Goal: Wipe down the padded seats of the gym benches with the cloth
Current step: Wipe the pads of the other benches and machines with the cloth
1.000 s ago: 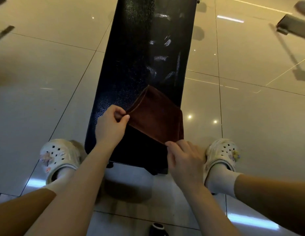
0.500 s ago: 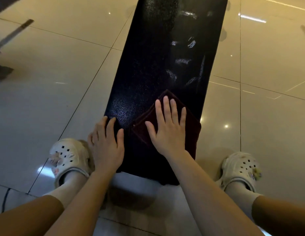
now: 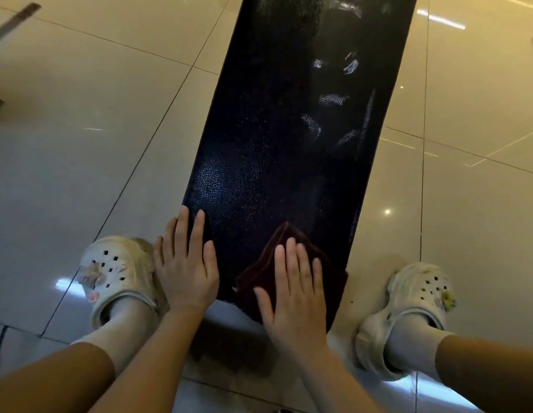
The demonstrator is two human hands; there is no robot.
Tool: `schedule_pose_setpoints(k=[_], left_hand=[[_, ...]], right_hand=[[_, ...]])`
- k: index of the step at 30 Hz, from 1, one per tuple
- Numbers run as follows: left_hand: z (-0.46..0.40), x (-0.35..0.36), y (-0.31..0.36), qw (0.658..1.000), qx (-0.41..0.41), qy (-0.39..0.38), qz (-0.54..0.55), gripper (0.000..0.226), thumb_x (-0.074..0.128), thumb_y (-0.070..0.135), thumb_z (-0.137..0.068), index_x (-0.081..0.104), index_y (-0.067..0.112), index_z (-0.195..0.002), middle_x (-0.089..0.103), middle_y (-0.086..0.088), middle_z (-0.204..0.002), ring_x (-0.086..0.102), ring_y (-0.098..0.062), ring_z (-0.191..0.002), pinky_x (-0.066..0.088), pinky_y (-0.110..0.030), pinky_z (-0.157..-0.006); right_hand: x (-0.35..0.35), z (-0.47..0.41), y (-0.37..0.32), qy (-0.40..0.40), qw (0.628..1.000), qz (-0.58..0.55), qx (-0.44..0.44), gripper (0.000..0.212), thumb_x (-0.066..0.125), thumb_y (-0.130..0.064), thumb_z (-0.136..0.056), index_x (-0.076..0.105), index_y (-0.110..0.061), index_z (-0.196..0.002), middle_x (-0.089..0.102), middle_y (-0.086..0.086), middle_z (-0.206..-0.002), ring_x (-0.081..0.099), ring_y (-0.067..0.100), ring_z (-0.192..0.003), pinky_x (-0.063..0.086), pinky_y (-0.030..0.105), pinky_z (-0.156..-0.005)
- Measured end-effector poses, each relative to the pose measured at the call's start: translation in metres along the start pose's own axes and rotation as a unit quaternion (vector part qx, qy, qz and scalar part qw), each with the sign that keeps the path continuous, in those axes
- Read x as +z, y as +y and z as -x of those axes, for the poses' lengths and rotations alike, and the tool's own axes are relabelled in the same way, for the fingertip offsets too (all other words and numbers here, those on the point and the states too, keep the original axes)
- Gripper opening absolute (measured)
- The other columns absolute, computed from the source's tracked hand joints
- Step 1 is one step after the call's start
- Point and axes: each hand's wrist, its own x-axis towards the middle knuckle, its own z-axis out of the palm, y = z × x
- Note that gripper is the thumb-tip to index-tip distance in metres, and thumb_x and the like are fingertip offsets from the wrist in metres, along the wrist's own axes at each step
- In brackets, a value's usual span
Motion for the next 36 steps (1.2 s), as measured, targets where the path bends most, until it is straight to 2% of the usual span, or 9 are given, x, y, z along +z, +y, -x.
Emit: schedule_pose_setpoints(k=[5, 8, 12, 15, 19, 24, 30, 34, 36], left_hand=[[-0.001, 0.000, 0.000, 1.000, 0.007, 0.004, 0.008, 0.053, 0.026, 0.036, -0.099, 0.029, 0.023, -0.151, 0.030, -0.007, -0.157, 0.030, -0.030, -0.140, 0.023, -0.049, -0.112], [0.000, 0.003, -0.001, 1.000, 0.007, 0.010, 0.008, 0.053, 0.027, 0.034, -0.099, 0.029, 0.021, -0.150, 0.030, -0.008, -0.157, 0.028, -0.029, -0.140, 0.025, -0.051, -0.111], [0.000, 0.005, -0.001, 1.000, 0.008, 0.018, 0.008, 0.053, 0.028, 0.033, -0.098, 0.030, 0.020, -0.150, 0.031, -0.009, -0.156, 0.029, -0.031, -0.138, 0.026, -0.052, -0.110], [0.000, 0.005, 0.001, 1.000, 0.007, 0.020, 0.003, 0.054, 0.029, 0.032, -0.097, 0.029, 0.021, -0.150, 0.031, -0.009, -0.156, 0.029, -0.031, -0.138, 0.026, -0.052, -0.110], [0.001, 0.003, 0.002, 1.000, 0.005, 0.015, -0.007, 0.054, 0.027, 0.033, -0.098, 0.028, 0.020, -0.150, 0.030, -0.009, -0.157, 0.029, -0.031, -0.139, 0.025, -0.050, -0.110], [0.001, 0.000, 0.003, 1.000, 0.000, 0.012, -0.009, 0.054, 0.026, 0.034, -0.098, 0.029, 0.019, -0.150, 0.030, -0.008, -0.157, 0.026, -0.028, -0.140, 0.023, -0.048, -0.111], [0.000, 0.001, 0.004, 1.000, -0.006, 0.001, -0.012, 0.055, 0.026, 0.035, -0.098, 0.030, 0.019, -0.150, 0.028, -0.007, -0.157, 0.025, -0.028, -0.141, 0.021, -0.049, -0.112], [-0.001, -0.002, 0.011, 0.999, -0.016, 0.013, -0.035, 0.052, 0.030, 0.032, -0.098, 0.035, 0.016, -0.147, 0.033, -0.010, -0.154, 0.027, -0.030, -0.141, 0.021, -0.056, -0.113], [-0.007, -0.005, 0.024, 0.999, 0.007, 0.034, -0.024, 0.047, 0.037, 0.029, -0.096, 0.042, 0.017, -0.141, 0.038, -0.011, -0.150, 0.028, -0.029, -0.140, 0.020, -0.056, -0.112]], right_hand=[[-0.004, -0.022, 0.009, 0.028, 0.998, 0.000, 0.062, 0.073, 0.031, -0.057, -0.097, 0.024, -0.010, -0.152, 0.023, 0.011, -0.160, 0.016, 0.025, -0.149, 0.009, 0.044, -0.121], [-0.018, -0.075, 0.045, 0.044, 0.991, 0.007, 0.125, 0.078, 0.024, -0.061, -0.096, 0.016, -0.009, -0.154, 0.015, 0.011, -0.162, 0.008, 0.024, -0.150, 0.001, 0.042, -0.122], [-0.030, -0.113, 0.068, 0.036, 0.992, 0.010, 0.122, 0.080, 0.020, -0.061, -0.097, 0.008, -0.007, -0.155, 0.003, 0.011, -0.164, -0.002, 0.023, -0.151, -0.004, 0.040, -0.122], [-0.025, -0.107, 0.043, 0.027, 0.992, 0.024, 0.120, 0.079, 0.020, -0.058, -0.097, 0.010, -0.004, -0.155, 0.006, 0.015, -0.163, 0.001, 0.027, -0.151, -0.002, 0.044, -0.122], [-0.012, -0.086, 0.002, 0.013, 1.000, 0.003, 0.020, 0.074, 0.026, -0.053, -0.099, 0.016, -0.005, -0.154, 0.014, 0.015, -0.162, 0.007, 0.028, -0.151, 0.004, 0.046, -0.122], [-0.017, -0.082, 0.015, 0.034, 0.998, -0.046, -0.015, 0.071, 0.036, -0.052, -0.098, 0.021, -0.009, -0.154, 0.019, 0.010, -0.161, 0.012, 0.021, -0.150, 0.005, 0.038, -0.123], [-0.034, -0.083, 0.049, 0.085, 0.986, -0.133, 0.054, 0.062, 0.034, -0.041, -0.101, 0.025, -0.008, -0.153, 0.020, 0.009, -0.161, 0.012, 0.021, -0.150, 0.011, 0.037, -0.122], [-0.035, -0.087, 0.066, 0.125, 0.980, -0.141, 0.056, 0.051, 0.038, -0.029, -0.101, 0.043, -0.004, -0.144, 0.040, 0.011, -0.152, 0.031, 0.023, -0.143, 0.026, 0.036, -0.118], [-0.033, -0.091, 0.070, 0.140, 0.980, -0.126, 0.058, 0.049, 0.038, -0.029, -0.101, 0.047, -0.004, -0.142, 0.045, 0.010, -0.149, 0.036, 0.023, -0.140, 0.026, 0.033, -0.117]])
